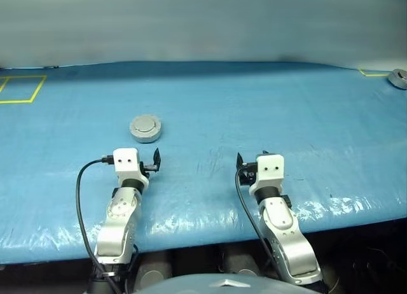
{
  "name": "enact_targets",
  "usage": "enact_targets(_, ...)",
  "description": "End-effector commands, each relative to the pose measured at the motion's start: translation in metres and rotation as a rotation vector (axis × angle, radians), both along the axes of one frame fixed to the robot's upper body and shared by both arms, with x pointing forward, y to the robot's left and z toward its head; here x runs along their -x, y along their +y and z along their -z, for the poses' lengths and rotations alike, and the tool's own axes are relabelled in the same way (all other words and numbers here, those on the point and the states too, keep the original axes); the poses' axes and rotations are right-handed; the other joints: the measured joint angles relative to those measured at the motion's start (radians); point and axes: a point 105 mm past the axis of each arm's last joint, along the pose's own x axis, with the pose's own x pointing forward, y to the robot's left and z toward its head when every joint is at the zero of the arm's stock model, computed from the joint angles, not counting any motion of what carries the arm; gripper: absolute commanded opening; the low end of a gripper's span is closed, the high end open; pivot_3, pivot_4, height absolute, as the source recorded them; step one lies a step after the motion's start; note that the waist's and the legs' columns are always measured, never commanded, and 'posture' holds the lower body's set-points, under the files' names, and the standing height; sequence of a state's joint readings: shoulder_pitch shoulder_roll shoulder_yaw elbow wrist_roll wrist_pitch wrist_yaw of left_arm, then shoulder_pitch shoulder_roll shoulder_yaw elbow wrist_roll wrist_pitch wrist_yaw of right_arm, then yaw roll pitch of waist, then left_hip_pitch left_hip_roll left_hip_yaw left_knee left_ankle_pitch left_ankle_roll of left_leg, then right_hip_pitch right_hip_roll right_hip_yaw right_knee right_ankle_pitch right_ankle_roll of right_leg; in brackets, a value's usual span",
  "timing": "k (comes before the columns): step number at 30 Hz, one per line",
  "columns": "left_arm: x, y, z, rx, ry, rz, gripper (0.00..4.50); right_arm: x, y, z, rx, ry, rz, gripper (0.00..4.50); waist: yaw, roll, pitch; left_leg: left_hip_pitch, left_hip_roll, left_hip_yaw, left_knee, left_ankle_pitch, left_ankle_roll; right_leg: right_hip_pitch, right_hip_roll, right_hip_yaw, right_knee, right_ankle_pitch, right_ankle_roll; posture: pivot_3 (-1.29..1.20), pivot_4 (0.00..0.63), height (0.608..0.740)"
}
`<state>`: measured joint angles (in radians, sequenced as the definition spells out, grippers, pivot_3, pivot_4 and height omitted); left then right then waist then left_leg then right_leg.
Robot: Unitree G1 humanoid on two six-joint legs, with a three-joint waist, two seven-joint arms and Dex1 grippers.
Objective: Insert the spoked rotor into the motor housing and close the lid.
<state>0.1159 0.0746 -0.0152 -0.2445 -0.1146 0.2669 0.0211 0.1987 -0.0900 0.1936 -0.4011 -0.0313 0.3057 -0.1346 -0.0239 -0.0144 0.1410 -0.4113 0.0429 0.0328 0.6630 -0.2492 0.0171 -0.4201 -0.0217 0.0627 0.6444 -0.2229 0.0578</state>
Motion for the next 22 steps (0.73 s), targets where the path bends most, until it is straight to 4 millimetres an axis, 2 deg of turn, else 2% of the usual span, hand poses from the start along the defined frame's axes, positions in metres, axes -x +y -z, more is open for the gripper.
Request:
enact_targets(1,-0.001,-0.006,-0.014,-0.003,-0.068,0.019,4.47,-0.004,0.0,-0.022,0.011,-0.088,-0.01,3.79,0.0,0.0,0.0,0.0,0.0,0.0,0.001,0.001,0.001,0.0,0.0,0.0,0.0,0.001,0.0,0.0,0.15,0.74)
enact_targets(7,-0.01,-0.004,-0.011,0.005,-0.073,0.023,4.47,-0.012,-0.005,-0.028,0.016,-0.112,0.016,3.79,0.0,-0.001,0.0,0.0,0.0,0.001,0.002,0.002,0.002,0.0,-0.001,0.0,0.0,0.002,0.0,0.0,0.15,0.74)
enact_targets(15,-0.015,-0.009,-0.01,0.023,-0.088,0.054,4.47,-0.013,-0.001,-0.026,0.018,-0.106,0.006,3.79,0.001,-0.001,0.0,-0.003,-0.003,0.001,-0.002,0.002,0.002,-0.004,-0.001,0.0,0.0,0.005,-0.004,0.0,0.15,0.74)
enact_targets(22,-0.019,-0.012,-0.011,0.015,-0.096,0.063,4.47,-0.015,0.0,-0.027,0.014,-0.108,0.012,3.79,0.001,-0.001,0.0,-0.003,-0.003,0.001,0.0,0.002,0.002,-0.003,-0.001,0.001,0.0,0.004,0.0,0.0,0.15,0.74)
